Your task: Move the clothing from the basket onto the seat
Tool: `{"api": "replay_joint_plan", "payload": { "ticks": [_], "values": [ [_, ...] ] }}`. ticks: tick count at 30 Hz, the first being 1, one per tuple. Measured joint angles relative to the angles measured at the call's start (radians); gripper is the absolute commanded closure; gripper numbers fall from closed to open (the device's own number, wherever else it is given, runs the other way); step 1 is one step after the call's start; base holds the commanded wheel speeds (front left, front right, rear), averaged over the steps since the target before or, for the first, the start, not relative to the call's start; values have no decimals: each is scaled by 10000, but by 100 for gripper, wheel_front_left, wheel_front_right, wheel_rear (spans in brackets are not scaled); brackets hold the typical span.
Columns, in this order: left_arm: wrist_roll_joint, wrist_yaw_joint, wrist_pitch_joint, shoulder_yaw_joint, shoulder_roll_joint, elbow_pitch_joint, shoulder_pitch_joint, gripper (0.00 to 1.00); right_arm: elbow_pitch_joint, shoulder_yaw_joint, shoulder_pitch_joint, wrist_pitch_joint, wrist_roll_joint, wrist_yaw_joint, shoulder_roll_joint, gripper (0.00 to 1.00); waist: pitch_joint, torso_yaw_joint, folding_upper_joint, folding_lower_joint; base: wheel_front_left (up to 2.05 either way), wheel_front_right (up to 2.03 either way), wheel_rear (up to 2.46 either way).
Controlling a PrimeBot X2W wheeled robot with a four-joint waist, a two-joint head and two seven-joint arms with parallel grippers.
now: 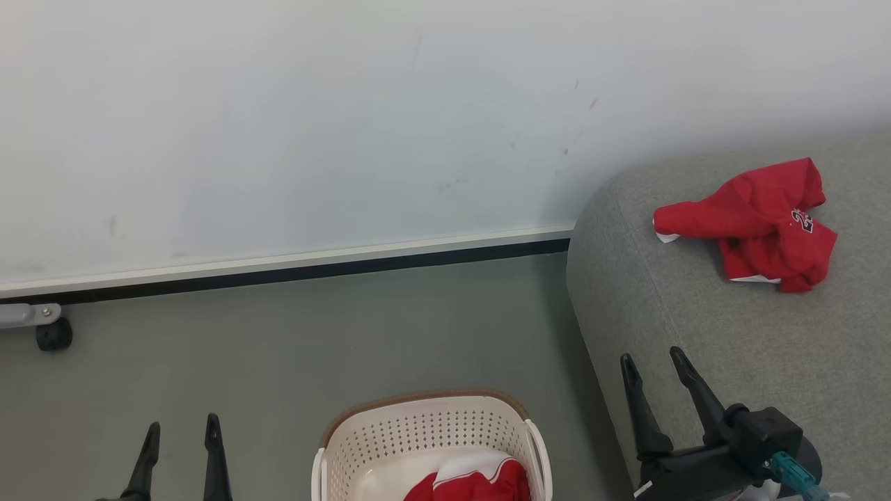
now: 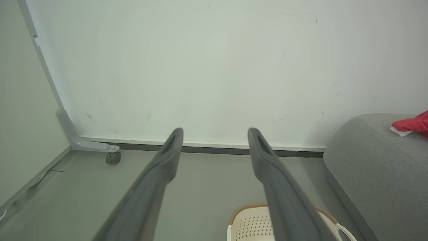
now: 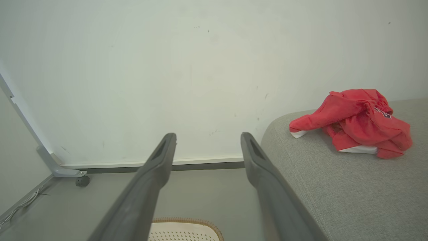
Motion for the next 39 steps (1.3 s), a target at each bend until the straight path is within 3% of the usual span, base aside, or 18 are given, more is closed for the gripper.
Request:
{"api": "replay_joint_plan", "payload": {
  "ticks": [12, 19, 39],
  "values": [
    [165, -17, 0, -123, -71, -224, 85, 0, -211, -257, 145, 0, 2, -15, -54, 0, 312, 23, 0, -1, 0, 0, 0],
    [479, -293, 0, -698, -113, -142, -545, 0, -616, -489, -17, 0, -73, -180, -65, 0, 955, 4, 0, 0, 0, 0, 0],
    [1852, -1360, 1139, -3124, -635, 2957, -3616, 0, -1841, -884, -1719, -2, -619, -403, -293, 0, 3846, -517, 1, 2, 0, 0, 0]
  ]
}}
